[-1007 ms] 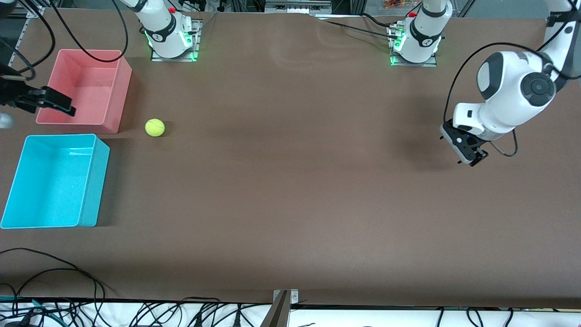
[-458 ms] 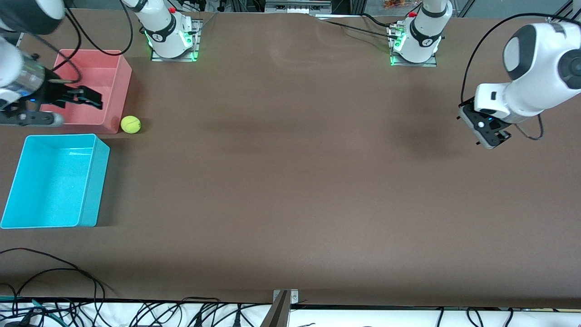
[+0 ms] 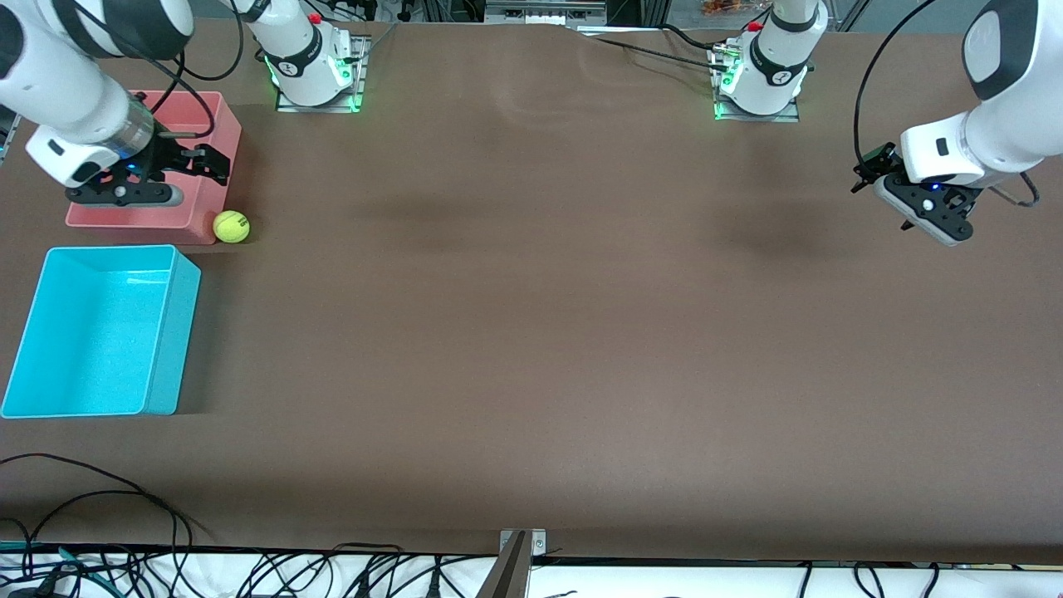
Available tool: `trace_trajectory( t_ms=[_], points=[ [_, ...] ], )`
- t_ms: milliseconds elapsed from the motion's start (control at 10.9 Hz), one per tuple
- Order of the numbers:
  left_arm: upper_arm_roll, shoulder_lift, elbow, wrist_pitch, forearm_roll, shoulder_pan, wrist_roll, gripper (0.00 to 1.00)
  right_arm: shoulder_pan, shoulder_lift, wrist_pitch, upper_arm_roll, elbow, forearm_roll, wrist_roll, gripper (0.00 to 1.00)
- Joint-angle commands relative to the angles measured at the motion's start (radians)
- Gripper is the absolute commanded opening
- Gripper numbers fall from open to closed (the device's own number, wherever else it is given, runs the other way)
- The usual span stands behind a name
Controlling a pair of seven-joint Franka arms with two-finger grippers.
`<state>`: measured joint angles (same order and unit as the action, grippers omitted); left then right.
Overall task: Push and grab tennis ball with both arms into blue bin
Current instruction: 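Raise the left gripper away while the right gripper reaches the ball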
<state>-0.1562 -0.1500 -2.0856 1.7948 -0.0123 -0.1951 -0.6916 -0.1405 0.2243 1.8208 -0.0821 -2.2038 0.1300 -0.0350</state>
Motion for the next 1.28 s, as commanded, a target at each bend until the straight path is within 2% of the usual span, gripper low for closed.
trace_trajectory(
  t_ms=[0, 366, 641, 824, 1007, 1190],
  points=[
    [0.021, -0.005, 0.085, -0.104, -0.015, 0.019, 0.156, 1.0, -0.001, -0.058, 0.04, 0.001, -0.044, 0.054, 0.015, 1.0],
    [0.021, -0.006, 0.229, -0.282, -0.018, 0.04, 0.325, 1.0, -0.002, -0.21, 0.048, 0.002, -0.036, 0.057, 0.04, 1.0],
    [0.02, -0.005, 0.353, -0.431, -0.021, 0.058, 0.4, 1.0, -0.002, -0.319, 0.176, 0.002, -0.042, 0.153, 0.037, 1.0],
    [0.021, 0.004, 0.447, -0.535, -0.021, 0.074, 0.446, 1.0, 0.002, -0.362, 0.209, -0.002, -0.071, 0.158, 0.024, 0.97],
    [0.014, 0.01, 0.473, -0.557, -0.021, 0.086, 0.5, 1.0, 0.009, -0.376, 0.251, -0.011, -0.127, 0.158, 0.02, 0.94],
    [0.014, 0.004, 0.475, -0.557, -0.023, 0.085, 0.512, 1.0, 0.009, -0.382, 0.348, -0.039, -0.203, 0.161, 0.021, 0.97]
  ],
)
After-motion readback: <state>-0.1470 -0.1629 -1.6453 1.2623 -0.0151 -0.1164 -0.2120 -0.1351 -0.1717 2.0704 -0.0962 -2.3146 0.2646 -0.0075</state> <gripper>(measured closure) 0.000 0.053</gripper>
